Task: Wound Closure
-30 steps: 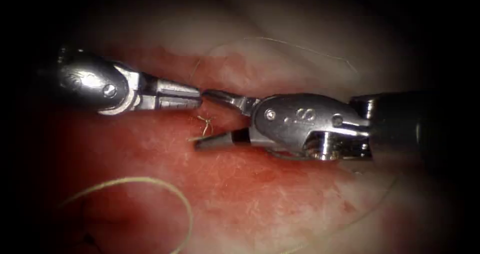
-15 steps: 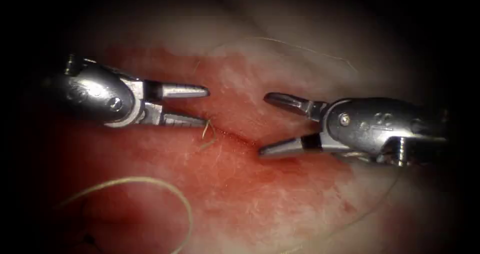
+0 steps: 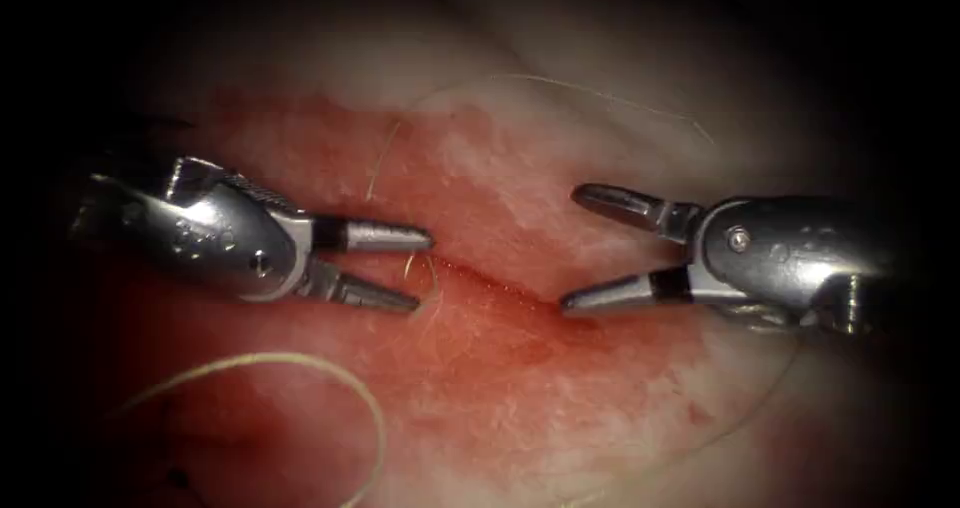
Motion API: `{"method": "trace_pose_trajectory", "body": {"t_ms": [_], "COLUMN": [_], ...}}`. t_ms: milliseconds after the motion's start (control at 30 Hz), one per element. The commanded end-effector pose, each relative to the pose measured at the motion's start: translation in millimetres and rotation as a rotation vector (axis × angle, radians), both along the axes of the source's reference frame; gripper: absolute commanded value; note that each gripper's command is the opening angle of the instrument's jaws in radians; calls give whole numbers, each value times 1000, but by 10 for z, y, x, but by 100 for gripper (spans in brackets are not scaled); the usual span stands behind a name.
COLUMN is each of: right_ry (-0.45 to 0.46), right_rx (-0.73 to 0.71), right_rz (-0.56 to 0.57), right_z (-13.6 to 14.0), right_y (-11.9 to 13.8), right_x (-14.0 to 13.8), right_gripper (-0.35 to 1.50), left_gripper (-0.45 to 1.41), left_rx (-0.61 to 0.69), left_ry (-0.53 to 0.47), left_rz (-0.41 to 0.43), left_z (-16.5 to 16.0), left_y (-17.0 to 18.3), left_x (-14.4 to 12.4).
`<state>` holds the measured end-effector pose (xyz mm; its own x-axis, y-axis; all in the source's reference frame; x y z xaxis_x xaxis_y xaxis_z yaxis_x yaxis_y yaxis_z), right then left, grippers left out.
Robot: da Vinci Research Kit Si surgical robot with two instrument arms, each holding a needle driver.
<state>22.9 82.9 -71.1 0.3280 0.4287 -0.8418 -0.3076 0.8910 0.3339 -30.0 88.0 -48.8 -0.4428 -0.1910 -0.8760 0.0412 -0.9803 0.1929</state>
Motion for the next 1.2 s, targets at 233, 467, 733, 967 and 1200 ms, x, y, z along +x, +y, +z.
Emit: {"method": "trace_pose_trajectory", "body": {"t_ms": [233,467,733,967,1200], "right_ry": [3,3,5,25,65], "right_rx": [3,6,10,14,-28], "right_rz": [7,15,20,-5,-63], "right_z": [5,5,6,15,44], "right_y": [-1,-1,0,-4,-5], "right_x": [7,8,9,37,76], "right_gripper": [138,138,136,136,136], "left_gripper": [63,-35,-35,-35,-35], "left_rx": [-9,-10,58,132,281], "left_ry": [-5,-11,-44,-126,-197], "left_rz": [5,14,15,-60,-141], "left_z": [13,14,18,8,11], "left_y": [-13,-13,-4,17,27], "left_x": [-27,-18,-14,4,17]}}
